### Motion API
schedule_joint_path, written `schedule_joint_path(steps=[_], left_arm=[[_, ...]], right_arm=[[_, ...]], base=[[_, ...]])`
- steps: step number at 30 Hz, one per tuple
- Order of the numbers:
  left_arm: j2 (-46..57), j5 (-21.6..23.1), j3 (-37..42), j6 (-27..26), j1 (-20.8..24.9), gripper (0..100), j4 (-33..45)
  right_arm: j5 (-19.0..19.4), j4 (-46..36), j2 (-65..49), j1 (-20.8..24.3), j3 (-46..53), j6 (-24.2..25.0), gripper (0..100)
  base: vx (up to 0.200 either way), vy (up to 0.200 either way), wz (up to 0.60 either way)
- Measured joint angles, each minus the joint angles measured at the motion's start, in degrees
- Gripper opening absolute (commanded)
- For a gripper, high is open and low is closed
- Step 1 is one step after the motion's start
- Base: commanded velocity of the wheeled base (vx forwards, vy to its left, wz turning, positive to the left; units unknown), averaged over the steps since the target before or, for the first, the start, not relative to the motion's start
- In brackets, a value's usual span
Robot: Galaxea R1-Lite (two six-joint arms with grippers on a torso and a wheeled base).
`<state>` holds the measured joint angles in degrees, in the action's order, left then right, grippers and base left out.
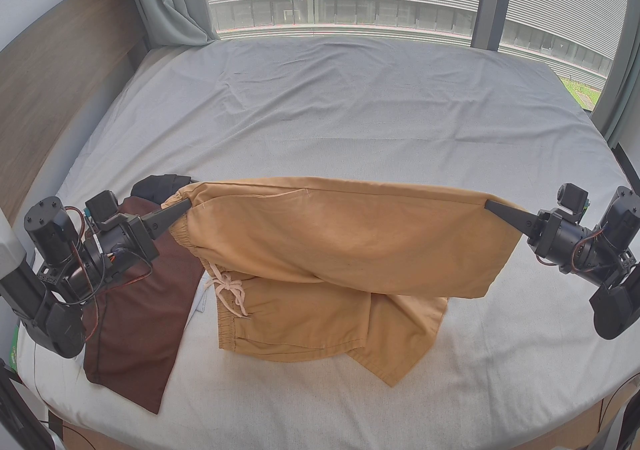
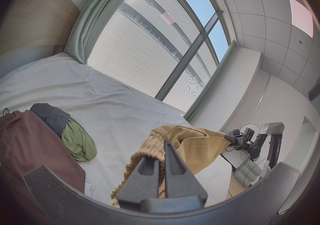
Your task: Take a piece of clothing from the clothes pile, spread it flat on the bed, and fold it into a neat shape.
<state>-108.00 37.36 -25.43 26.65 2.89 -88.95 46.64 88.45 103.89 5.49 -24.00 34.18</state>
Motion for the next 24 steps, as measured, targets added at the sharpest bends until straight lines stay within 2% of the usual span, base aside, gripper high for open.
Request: schedule_joint_path(steps=[24], left_arm=[[-1.0, -0.2, -0.8, -0.4, -0.3, 0, 0.0]], right_arm=[[0.0, 0.0, 0.0, -1.8, -0.7, 0.0, 0]], base=[[0.000, 0.000, 0.00]])
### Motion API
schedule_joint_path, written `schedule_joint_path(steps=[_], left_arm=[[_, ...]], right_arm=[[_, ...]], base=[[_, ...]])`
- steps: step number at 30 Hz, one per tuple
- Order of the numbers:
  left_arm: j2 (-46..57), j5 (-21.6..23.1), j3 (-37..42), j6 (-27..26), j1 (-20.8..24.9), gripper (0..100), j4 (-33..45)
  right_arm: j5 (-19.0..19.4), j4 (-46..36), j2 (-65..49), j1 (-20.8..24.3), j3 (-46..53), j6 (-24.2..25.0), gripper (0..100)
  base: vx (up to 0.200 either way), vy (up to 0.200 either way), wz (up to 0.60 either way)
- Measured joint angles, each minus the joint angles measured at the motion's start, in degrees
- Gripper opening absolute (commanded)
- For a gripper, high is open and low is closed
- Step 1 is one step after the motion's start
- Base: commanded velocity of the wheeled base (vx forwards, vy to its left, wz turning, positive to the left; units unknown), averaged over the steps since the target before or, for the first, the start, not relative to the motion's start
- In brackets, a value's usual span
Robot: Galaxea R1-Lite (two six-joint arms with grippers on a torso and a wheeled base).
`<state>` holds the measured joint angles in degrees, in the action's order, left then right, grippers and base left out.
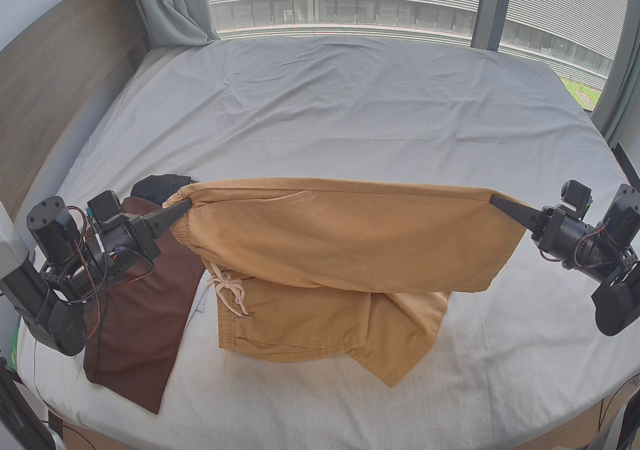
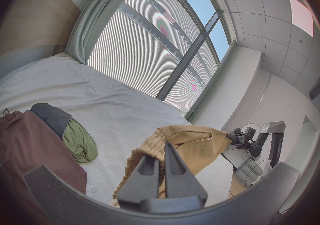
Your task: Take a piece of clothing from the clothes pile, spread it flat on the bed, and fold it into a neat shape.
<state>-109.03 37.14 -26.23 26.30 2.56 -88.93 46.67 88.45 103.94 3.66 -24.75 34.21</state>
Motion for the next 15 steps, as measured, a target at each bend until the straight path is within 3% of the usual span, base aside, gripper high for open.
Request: schedule_joint_path(steps=[15], left_arm=[[-0.7, -0.3, -0.9, -0.2, -0.2, 0, 0.0]], right_arm=[[0.0, 0.0, 0.3, -0.1, -0.1, -0.2, 0]], base=[[0.000, 0.000, 0.00]])
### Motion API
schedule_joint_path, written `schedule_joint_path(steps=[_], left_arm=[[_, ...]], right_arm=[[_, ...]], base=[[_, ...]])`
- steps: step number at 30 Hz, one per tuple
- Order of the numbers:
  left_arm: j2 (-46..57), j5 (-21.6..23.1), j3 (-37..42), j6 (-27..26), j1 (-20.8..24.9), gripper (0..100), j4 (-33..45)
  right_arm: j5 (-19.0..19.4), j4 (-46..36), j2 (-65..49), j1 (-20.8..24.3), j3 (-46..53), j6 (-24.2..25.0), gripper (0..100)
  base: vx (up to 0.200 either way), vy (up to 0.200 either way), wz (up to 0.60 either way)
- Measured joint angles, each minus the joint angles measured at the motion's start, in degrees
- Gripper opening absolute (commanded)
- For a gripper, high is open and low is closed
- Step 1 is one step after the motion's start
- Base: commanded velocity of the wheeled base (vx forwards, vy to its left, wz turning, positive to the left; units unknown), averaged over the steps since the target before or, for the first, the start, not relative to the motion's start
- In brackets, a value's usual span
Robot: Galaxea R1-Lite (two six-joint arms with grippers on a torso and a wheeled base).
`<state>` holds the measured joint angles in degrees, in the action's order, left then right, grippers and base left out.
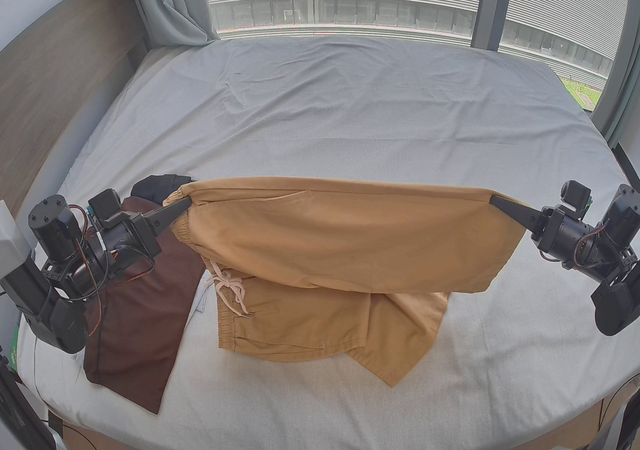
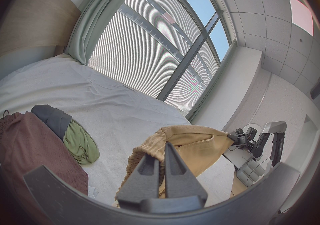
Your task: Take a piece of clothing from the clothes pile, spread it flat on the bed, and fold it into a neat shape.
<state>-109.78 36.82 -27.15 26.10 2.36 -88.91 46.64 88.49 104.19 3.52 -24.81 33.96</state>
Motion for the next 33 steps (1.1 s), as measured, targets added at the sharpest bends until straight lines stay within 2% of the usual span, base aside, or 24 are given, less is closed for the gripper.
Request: schedule_joint_path(steps=[8, 33], left_arm=[[-0.3, -0.2, -1.2, -3.6, 0.0, 0, 0.0], [-7.6, -4.1, -9.0, -3.8, 1.1, 0, 0.0]], right_arm=[[0.0, -0.1, 0.0, 0.1, 0.1, -0.2, 0], [-0.1, -0.2, 11.1, 0.1, -14.4, -0.3, 0]], base=[[0.000, 0.000, 0.00], [0.000, 0.000, 0.00]])
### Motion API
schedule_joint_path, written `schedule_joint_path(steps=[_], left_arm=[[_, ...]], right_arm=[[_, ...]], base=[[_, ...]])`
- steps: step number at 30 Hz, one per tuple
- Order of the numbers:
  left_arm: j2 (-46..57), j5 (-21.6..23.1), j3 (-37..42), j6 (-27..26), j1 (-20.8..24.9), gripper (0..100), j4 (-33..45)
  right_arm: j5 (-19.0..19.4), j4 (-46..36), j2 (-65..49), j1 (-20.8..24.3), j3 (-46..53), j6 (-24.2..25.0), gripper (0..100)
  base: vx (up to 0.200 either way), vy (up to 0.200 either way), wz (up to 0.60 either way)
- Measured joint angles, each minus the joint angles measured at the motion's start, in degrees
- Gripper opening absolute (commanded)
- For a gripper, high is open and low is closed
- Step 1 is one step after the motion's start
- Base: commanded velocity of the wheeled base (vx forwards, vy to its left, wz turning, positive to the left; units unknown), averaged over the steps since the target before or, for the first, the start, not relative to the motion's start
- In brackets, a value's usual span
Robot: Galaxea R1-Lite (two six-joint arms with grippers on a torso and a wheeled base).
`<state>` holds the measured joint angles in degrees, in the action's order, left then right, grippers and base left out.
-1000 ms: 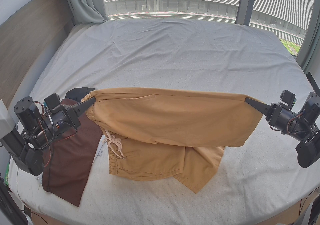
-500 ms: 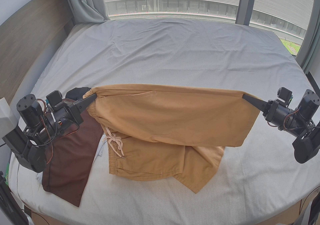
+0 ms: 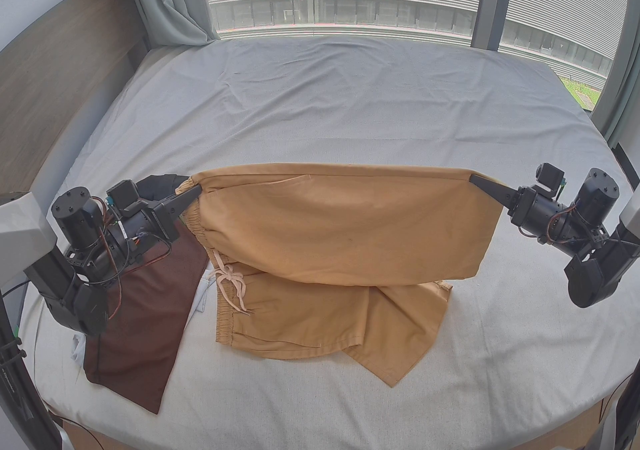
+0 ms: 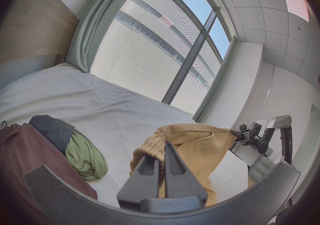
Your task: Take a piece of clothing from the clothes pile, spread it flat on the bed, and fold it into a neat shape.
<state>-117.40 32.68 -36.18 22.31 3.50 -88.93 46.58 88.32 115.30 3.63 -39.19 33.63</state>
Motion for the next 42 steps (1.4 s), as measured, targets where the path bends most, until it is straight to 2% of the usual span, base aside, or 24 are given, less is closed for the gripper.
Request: schedule_joint_path(steps=[6, 18, 29, 34, 42], left_arm=[[-2.8, -2.7, -2.4, 0.1, 0.8, 0, 0.0], [-8.2, -5.6, -9.8, 0.4, 1.3, 0, 0.0], [-13.1, -7.6, -15.5, 0.9, 1.1, 0, 0.0], [-15.4, -10.4, -19.0, 3.0, 1.4, 0, 0.0], [-18.0, -11.1, -22.7, 8.6, 2.4, 0, 0.0]], right_arm=[[-0.7, 0.0, 3.6, -0.3, -3.8, 0.0, 0], [-4.0, 0.0, 10.4, 0.2, -13.8, 0.0, 0], [-4.9, -0.1, 17.7, 0.4, -23.3, 0.2, 0], [-4.9, -0.2, 20.7, 0.1, -27.1, 0.3, 0], [-5.1, -0.2, 25.6, 0.2, -34.2, 0.6, 0]], base=[[0.000, 0.000, 0.00], [0.000, 0.000, 0.00], [0.000, 0.000, 0.00], [0.000, 0.000, 0.00], [0.000, 0.000, 0.00]])
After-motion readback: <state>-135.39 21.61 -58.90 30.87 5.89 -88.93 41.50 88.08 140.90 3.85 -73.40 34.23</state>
